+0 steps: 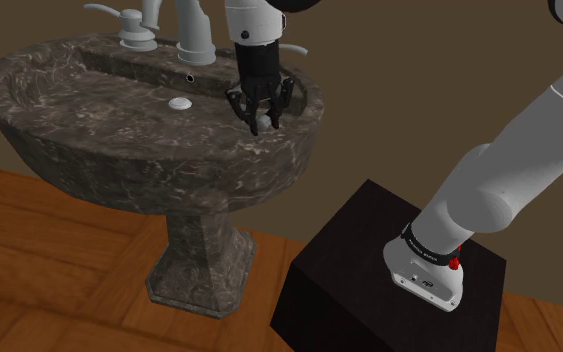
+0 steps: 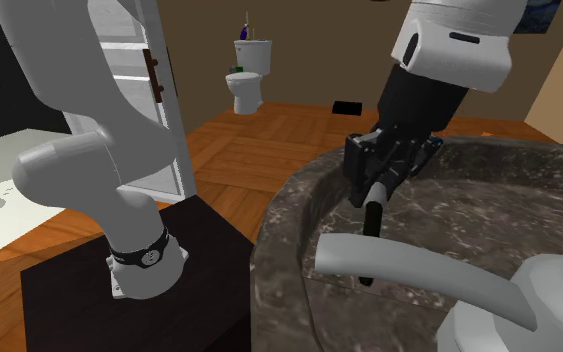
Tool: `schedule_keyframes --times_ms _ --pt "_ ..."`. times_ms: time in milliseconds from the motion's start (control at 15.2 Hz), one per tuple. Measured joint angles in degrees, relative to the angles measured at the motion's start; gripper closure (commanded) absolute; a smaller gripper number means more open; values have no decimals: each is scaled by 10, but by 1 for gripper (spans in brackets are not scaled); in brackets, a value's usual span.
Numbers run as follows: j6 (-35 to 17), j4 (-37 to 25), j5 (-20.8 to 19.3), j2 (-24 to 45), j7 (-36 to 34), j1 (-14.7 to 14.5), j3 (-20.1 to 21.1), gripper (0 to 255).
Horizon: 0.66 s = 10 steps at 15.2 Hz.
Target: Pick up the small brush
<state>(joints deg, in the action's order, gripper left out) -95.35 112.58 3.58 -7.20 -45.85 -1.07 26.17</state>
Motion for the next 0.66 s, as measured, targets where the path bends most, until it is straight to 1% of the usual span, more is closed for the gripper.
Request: schedule_keyframes --times_ms 660 --pt "73 -73 -2 0 0 2 -3 255"
